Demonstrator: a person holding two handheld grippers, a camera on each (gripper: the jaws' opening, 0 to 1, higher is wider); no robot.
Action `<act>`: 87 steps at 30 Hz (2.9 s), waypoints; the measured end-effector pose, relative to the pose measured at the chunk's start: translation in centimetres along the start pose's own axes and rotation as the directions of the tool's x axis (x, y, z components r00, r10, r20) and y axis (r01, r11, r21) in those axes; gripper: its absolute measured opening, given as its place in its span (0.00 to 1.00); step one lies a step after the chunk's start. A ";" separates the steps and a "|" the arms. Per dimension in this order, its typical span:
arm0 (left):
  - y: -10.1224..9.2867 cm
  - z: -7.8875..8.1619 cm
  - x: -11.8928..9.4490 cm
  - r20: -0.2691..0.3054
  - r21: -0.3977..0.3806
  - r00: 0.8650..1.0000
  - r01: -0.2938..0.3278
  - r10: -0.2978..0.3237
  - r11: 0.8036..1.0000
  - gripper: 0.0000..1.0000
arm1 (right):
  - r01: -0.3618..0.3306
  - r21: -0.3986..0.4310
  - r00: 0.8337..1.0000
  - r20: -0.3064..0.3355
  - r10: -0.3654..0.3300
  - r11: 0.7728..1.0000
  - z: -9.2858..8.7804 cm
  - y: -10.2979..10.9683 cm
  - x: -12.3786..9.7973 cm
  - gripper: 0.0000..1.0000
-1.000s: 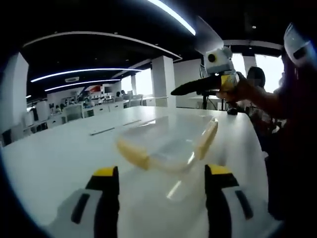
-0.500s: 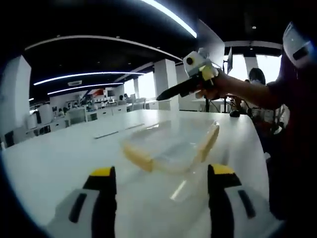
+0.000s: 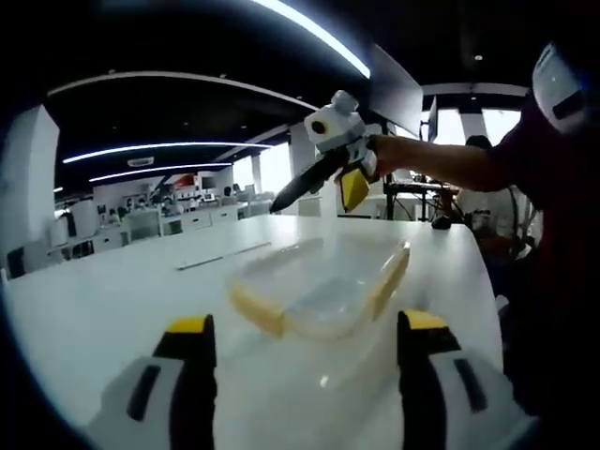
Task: Snap each plastic latch of the storage box into its locked position after aligning the lid with the box until every specified latch is closed and the lid sits flush.
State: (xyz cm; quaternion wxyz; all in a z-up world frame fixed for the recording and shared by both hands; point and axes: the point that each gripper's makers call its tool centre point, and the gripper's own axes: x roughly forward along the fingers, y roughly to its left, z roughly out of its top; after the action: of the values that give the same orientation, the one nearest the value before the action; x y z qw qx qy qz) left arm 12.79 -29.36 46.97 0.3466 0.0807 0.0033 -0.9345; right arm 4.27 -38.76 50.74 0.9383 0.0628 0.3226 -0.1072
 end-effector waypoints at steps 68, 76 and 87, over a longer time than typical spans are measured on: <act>-0.4 1.8 2.3 -0.038 -0.016 0.999 0.009 -0.010 1.000 0.94 | -0.472 0.078 0.689 -0.589 0.423 0.878 -6.6 1.8 1.4 0.76; -1.0 1.6 2.5 -0.031 -0.019 0.999 0.029 -0.029 0.999 0.94 | -0.495 0.111 0.665 -0.590 0.458 0.862 -6.9 2.7 1.3 0.72; -1.1 0.9 2.6 -0.042 -0.019 0.999 0.018 -0.018 1.000 0.92 | -0.503 0.168 0.629 -0.601 0.493 0.848 -7.8 2.4 1.7 0.79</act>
State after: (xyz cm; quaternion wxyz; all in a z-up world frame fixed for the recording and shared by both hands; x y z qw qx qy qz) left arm 10.03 -30.27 47.39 0.3388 0.0970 0.0198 -0.9356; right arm 1.52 -35.24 43.67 0.7704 0.1738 0.5847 0.1855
